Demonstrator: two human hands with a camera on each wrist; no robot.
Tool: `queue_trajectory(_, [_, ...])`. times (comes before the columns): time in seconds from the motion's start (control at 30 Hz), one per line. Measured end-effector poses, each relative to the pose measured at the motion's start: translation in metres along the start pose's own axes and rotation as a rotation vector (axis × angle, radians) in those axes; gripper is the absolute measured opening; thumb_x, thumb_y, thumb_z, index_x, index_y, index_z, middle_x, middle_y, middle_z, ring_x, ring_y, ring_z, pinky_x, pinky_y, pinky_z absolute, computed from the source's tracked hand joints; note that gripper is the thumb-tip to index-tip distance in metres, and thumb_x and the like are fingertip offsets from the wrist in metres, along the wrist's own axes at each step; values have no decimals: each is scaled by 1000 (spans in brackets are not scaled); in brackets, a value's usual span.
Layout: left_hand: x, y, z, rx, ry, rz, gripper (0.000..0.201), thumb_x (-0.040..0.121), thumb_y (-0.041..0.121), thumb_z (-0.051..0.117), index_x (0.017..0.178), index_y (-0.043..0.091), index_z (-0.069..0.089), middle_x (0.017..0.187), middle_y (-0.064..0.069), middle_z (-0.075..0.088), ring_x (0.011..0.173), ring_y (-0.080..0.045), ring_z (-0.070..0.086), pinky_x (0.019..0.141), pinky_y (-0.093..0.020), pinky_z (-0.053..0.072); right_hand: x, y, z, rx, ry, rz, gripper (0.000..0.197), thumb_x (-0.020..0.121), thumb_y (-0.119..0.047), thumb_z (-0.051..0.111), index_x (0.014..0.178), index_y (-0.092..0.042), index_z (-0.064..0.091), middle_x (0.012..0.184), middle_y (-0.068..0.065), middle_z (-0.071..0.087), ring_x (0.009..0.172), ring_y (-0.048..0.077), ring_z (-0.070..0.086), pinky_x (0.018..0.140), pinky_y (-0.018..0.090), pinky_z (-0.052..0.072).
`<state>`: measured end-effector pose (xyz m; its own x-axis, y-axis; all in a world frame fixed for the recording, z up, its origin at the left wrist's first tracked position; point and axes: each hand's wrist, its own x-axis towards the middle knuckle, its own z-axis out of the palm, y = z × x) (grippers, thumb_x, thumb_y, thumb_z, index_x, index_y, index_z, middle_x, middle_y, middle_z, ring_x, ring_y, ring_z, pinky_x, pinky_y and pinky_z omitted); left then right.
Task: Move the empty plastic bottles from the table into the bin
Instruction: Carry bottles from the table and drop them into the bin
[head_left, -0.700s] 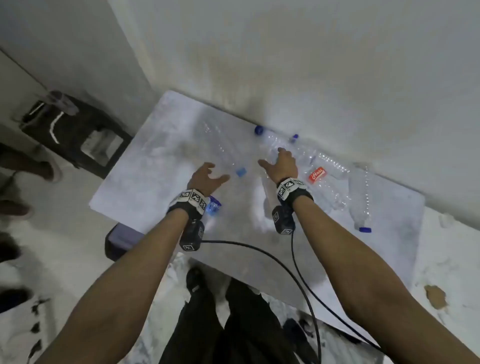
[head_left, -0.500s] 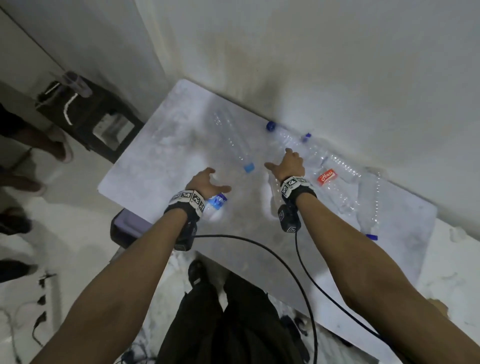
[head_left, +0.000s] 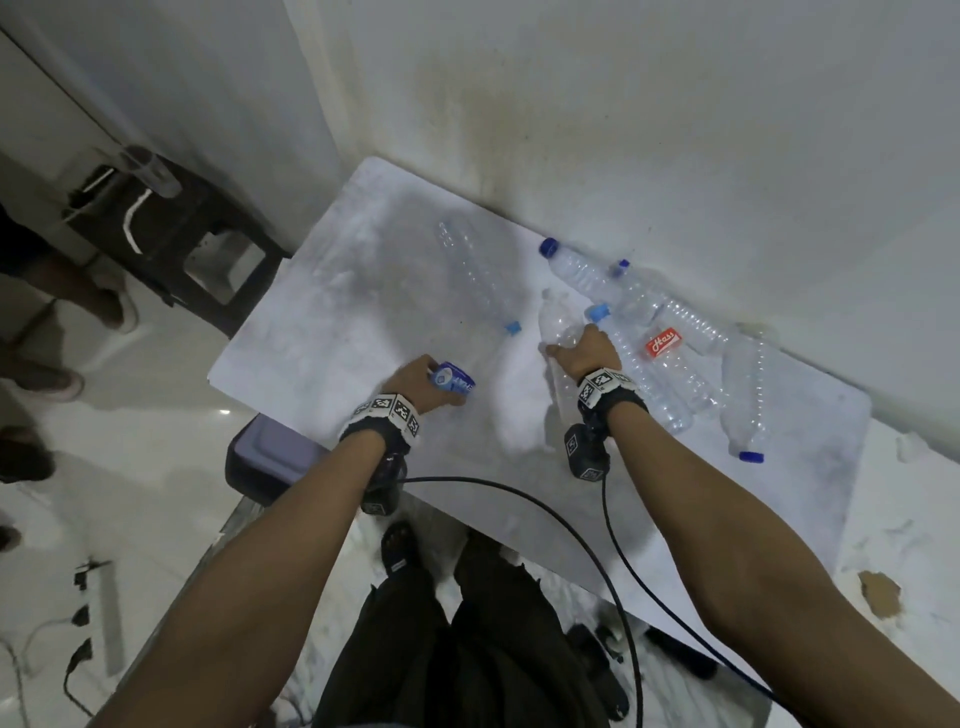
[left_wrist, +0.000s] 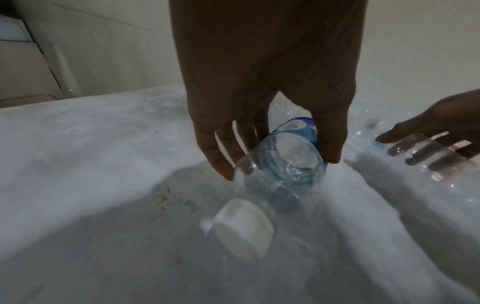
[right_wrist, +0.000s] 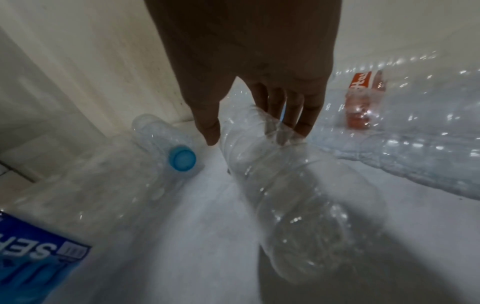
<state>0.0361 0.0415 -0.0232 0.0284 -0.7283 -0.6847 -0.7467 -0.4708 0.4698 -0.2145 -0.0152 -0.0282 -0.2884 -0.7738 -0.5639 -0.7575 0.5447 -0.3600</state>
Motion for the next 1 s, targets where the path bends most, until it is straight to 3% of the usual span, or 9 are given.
queue_trajectory(0.23, [-22,4,-36,-132,80,141,63,70,39,82,118,7,57,118,-12,64,106,-29,61,89,-34,47,-38,-21,-15,303,-25,-3,83,78,-37,74,143,-7,33,143,14,49,130,30,49,109,36,38])
queue_trajectory(0.43, [-49,-29,-79,-267,169,199,65,62,44,86,110,11,58,109,-8,67,97,-24,64,82,-32,50,-84,-76,5,420,-62,-107,95,62,-37,82,139,-19,29,128,14,61,114,29,61,99,45,50])
queue_trajectory(0.53, [-68,-59,-99,-322,239,216,65,62,41,87,111,11,57,106,-8,66,99,-25,64,86,-33,50,-119,-109,22,438,-74,-205,107,61,-35,81,147,-30,18,136,13,56,118,30,58,96,48,51])
queue_trajectory(0.6, [-82,-82,-110,-369,274,212,74,62,40,87,121,14,51,108,-10,65,97,-25,64,87,-35,53,-146,-126,35,460,-105,-302,113,70,-23,81,150,-41,2,144,7,47,118,31,57,82,43,57])
queue_trajectory(0.67, [-100,-106,-119,-400,292,230,93,64,40,86,139,23,34,109,-10,63,97,-27,64,86,-40,54,-170,-137,48,428,-142,-390,117,76,-16,78,148,-49,-8,126,7,52,99,27,63,58,30,55])
queue_trajectory(0.73, [-117,-130,-125,-438,315,247,105,67,35,85,148,30,19,107,-5,59,95,-25,62,83,-37,52,-193,-149,59,373,-147,-474,119,76,-15,77,148,-50,-12,117,3,50,82,21,61,53,26,53])
queue_trajectory(0.8, [-135,-151,-127,-457,358,227,101,67,31,85,146,27,23,107,-5,59,97,-24,61,85,-35,50,-214,-157,71,333,-161,-511,119,75,-15,78,149,-48,-10,117,5,49,86,23,61,57,30,55])
queue_trajectory(0.9, [-163,-178,-123,-496,400,167,76,65,29,86,127,14,45,112,-12,63,105,-30,63,87,-37,51,-239,-160,89,279,-217,-504,108,73,-19,79,148,-44,5,116,15,53,101,31,61,63,35,57])
queue_trajectory(1.0, [-191,-200,-111,-533,447,121,66,57,35,87,109,14,51,103,-9,64,99,-28,64,86,-37,51,-261,-155,110,260,-245,-515,86,73,-25,78,138,-39,23,112,16,54,94,31,61,72,44,59])
